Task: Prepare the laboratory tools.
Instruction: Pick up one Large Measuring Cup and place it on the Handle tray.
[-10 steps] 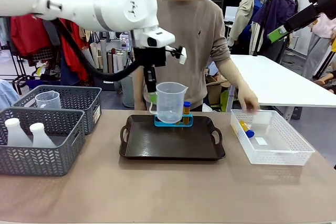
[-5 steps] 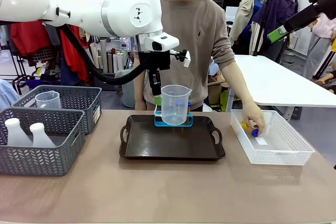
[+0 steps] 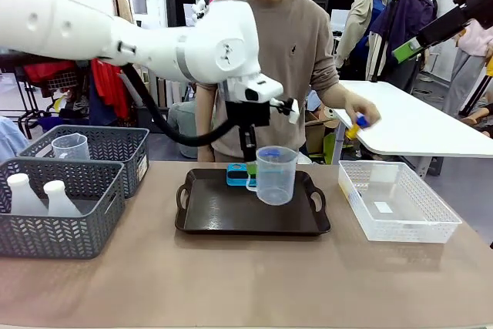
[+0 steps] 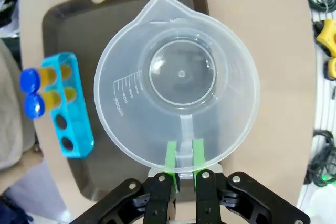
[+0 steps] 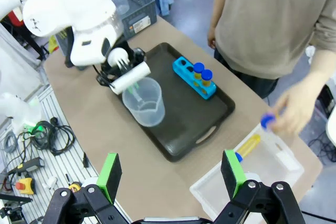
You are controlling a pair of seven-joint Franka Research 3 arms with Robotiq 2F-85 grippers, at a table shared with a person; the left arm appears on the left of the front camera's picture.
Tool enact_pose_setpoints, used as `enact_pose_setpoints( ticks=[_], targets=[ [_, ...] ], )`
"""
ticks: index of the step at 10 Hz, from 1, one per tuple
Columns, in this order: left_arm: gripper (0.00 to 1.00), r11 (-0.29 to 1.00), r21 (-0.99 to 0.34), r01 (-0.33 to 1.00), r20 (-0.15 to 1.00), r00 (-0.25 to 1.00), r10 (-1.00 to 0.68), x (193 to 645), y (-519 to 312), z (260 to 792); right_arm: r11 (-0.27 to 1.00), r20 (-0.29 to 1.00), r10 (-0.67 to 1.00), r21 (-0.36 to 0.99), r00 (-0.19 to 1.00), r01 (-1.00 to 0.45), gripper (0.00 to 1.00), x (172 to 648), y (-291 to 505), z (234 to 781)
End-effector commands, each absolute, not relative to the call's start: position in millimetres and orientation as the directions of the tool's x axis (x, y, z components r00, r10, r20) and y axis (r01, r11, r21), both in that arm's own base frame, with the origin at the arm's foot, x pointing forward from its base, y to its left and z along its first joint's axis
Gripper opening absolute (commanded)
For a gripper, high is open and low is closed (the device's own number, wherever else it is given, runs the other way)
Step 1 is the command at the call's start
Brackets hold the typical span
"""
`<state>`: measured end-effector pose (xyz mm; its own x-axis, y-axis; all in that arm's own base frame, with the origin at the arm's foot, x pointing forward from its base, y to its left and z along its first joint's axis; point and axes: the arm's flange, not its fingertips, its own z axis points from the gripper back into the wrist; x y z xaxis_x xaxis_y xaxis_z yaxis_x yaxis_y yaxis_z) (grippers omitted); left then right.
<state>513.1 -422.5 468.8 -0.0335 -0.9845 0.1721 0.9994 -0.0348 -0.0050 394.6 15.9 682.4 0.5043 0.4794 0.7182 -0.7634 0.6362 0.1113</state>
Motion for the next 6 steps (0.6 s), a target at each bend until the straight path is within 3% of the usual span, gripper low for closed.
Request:
enact_pose_setpoints(
  ticks=[1,6],
  targets=[
    [0.0,-0.011,0.032,0.999,0.164,-0.016,-0.986,526,-440,447,0.623,0.734,0.47,0.117,0.49,-0.773,1.0,395,17,684],
    [0.0,0.037,0.122,0.992,0.134,0.02,-0.991,549,-458,400,0.623,0.734,0.47,0.117,0.49,-0.773,1.0,395,17,684]
  ],
)
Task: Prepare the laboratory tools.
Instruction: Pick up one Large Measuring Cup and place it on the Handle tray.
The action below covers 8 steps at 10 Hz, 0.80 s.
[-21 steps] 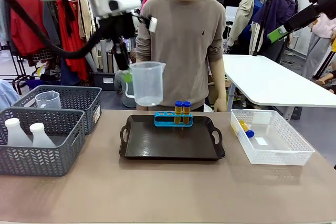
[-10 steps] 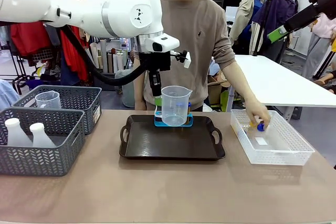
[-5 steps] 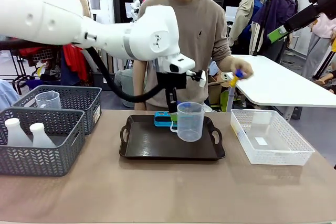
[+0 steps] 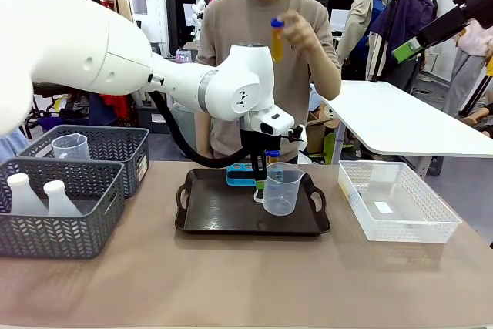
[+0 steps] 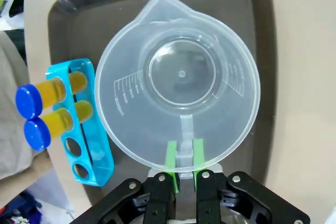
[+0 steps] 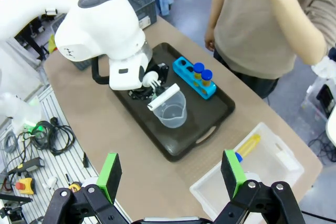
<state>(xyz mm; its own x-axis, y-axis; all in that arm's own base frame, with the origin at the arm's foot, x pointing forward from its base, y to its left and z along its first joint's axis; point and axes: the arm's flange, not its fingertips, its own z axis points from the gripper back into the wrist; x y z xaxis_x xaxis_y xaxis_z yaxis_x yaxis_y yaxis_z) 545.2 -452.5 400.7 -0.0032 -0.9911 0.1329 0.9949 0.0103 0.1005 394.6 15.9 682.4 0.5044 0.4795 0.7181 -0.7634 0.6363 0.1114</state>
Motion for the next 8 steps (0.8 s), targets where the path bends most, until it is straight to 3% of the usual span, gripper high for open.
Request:
enact_pose_setpoints(
  ticks=[1,4,8],
  targets=[
    [0.0,0.04,0.127,0.991,0.123,0.024,-0.992,553,-459,392,0.623,0.734,0.47,0.117,0.49,-0.773,1.0,395,17,684],
    [0.0,0.061,0.083,0.995,0.133,0.05,-0.99,563,-459,383,0.623,0.734,0.47,0.117,0.49,-0.773,1.0,395,17,684],
    [0.77,0.084,0.072,0.994,0.153,0.072,-0.986,561,-452,392,0.623,0.734,0.47,0.117,0.49,-0.773,1.0,395,17,684]
  ],
)
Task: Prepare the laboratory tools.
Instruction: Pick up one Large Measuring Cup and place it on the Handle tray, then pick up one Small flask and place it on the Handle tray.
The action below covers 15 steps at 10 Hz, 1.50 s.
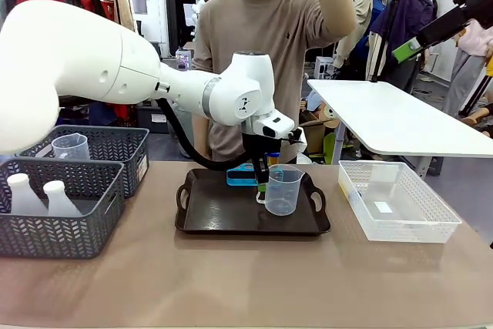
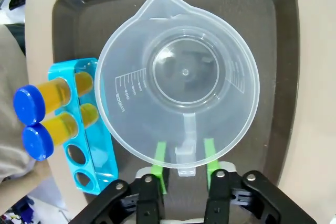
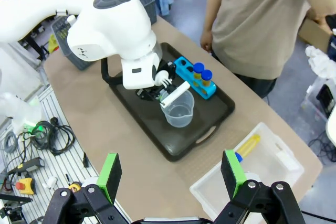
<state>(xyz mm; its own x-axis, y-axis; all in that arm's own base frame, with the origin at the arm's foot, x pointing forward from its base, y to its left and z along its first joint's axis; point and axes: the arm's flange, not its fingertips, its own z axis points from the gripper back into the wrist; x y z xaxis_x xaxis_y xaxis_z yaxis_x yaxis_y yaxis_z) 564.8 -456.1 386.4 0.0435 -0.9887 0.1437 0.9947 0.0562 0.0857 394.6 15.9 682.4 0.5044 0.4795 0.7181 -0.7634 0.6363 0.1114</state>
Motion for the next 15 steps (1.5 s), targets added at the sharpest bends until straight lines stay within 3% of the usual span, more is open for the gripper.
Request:
enact_pose_setpoints(
  ticks=[1,8,10,11,15],
  targets=[
    [0.97,0.092,0.071,0.993,0.157,0.08,-0.984,560,-449,398,0.623,0.734,0.47,0.117,0.49,-0.773,1.0,395,17,684],
    [1.0,0.128,0.023,0.992,0.194,0.121,-0.973,537,-426,448,0.623,0.734,0.47,0.117,0.49,-0.773,1.0,395,17,684],
    [1.0,0.118,0.012,0.993,0.149,0.115,-0.982,517,-417,470,0.623,0.734,0.47,0.117,0.49,-0.773,1.0,395,17,684],
    [1.0,0.119,0.034,0.992,0.187,0.11,-0.976,544,-435,454,0.623,0.734,0.47,0.117,0.49,-0.773,1.0,395,17,684],
    [1.0,0.117,0.023,0.993,0.178,0.111,-0.978,541,-434,456,0.623,0.734,0.47,0.117,0.49,-0.773,1.0,395,17,684]
  ],
)
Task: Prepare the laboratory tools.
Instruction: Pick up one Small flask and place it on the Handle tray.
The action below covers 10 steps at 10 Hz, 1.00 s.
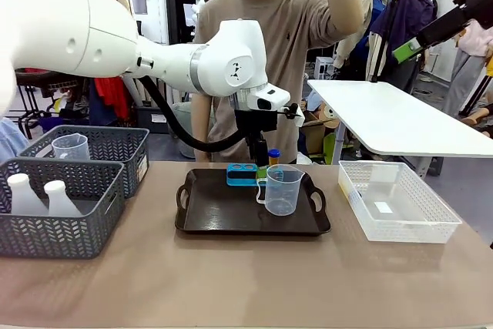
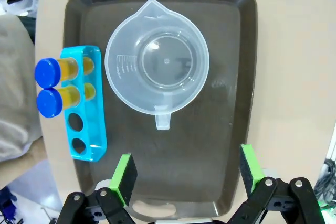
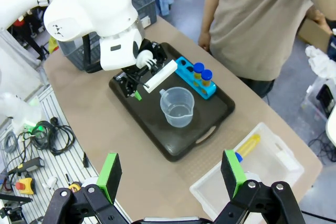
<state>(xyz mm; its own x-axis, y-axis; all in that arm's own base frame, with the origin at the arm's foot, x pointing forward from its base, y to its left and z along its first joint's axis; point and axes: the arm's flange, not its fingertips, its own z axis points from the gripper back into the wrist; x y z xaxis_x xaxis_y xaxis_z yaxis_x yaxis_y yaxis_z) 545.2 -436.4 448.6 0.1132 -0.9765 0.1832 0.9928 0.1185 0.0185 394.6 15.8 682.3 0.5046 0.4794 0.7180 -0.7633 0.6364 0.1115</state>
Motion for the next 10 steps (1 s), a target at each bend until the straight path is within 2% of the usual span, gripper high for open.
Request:
enact_pose_setpoints(
  ticks=[1,2,7,10],
  targets=[
    [1.0,0.202,0.057,0.978,0.098,0.196,-0.976,545,-404,478,0.623,0.734,0.47,0.117,0.49,-0.773,1.0,395,17,684],
    [1.0,0.207,0.085,0.975,0.061,0.202,-0.977,547,-368,502,0.623,0.734,0.47,0.117,0.49,-0.773,1.0,395,17,684],
    [1.0,0.554,0.141,0.821,0.026,0.556,-0.831,547,-245,598,0.623,0.734,0.47,0.117,0.49,-0.773,1.0,395,17,684],
    [1.0,0.843,0.168,0.512,-0.068,0.859,-0.508,534,-185,623,0.623,0.734,0.47,0.117,0.49,-0.773,1.0,395,17,684]
  ],
)
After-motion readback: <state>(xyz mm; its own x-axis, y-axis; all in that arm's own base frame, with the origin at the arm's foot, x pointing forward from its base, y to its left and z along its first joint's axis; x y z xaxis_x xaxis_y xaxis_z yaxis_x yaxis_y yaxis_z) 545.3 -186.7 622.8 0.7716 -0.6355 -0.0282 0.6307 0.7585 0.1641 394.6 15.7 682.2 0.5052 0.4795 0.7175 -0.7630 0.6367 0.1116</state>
